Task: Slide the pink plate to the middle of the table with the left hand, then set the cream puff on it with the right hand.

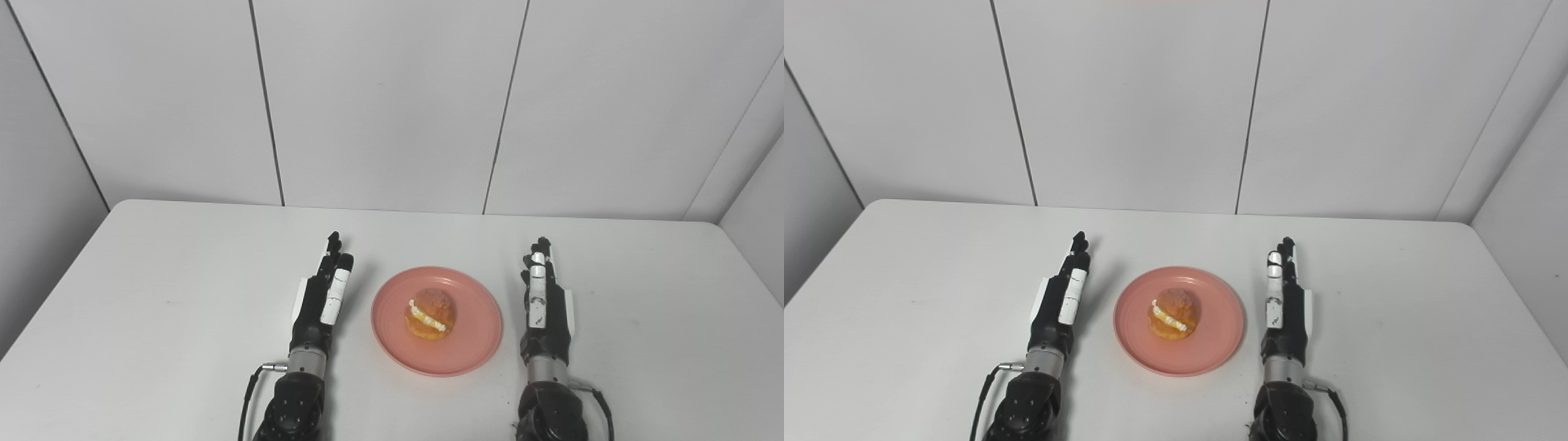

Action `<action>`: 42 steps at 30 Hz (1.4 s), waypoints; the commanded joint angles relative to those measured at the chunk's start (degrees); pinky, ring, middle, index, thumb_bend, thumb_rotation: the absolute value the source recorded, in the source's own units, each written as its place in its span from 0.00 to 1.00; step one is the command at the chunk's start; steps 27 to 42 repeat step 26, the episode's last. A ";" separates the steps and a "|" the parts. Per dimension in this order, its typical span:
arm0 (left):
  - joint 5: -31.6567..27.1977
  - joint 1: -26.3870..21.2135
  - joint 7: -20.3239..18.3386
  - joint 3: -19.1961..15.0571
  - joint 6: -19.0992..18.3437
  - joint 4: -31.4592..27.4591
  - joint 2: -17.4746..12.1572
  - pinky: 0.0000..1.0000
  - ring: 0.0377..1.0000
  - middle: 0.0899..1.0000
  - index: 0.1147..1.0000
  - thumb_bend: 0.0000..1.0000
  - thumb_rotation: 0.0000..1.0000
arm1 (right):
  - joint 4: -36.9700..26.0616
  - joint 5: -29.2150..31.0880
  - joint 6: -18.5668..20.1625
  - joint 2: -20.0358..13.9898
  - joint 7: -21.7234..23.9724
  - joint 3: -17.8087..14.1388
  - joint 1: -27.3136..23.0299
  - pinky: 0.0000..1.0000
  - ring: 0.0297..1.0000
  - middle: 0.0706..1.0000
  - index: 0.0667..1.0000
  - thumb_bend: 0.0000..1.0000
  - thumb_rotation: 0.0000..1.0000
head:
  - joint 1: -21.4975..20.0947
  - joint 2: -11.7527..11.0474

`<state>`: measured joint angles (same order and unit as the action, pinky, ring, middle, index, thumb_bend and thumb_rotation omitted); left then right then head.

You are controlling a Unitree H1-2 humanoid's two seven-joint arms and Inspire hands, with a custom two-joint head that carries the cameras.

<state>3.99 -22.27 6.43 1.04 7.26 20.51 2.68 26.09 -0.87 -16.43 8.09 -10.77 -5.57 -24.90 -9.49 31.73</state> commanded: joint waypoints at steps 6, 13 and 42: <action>-0.91 -0.06 0.03 -0.56 -1.31 -1.39 0.83 1.00 1.00 1.00 1.00 0.84 1.00 | 1.16 -2.36 -3.01 -1.94 0.51 2.62 2.21 0.99 0.97 0.95 0.91 0.81 1.00 | 0.24 0.26; -1.70 -0.26 1.23 -1.81 -0.14 -0.01 2.03 1.00 1.00 1.00 1.00 0.84 1.00 | -0.44 -0.75 -0.28 -2.81 2.05 3.44 2.95 0.96 0.95 0.94 0.90 0.79 1.00 | 0.60 0.35; -1.22 -0.27 3.54 -3.09 3.23 0.60 4.33 1.00 1.00 1.00 1.00 0.78 1.00 | -5.85 3.25 9.34 -3.99 4.66 2.74 4.09 0.90 0.90 0.91 0.89 0.82 1.00 | 3.71 1.18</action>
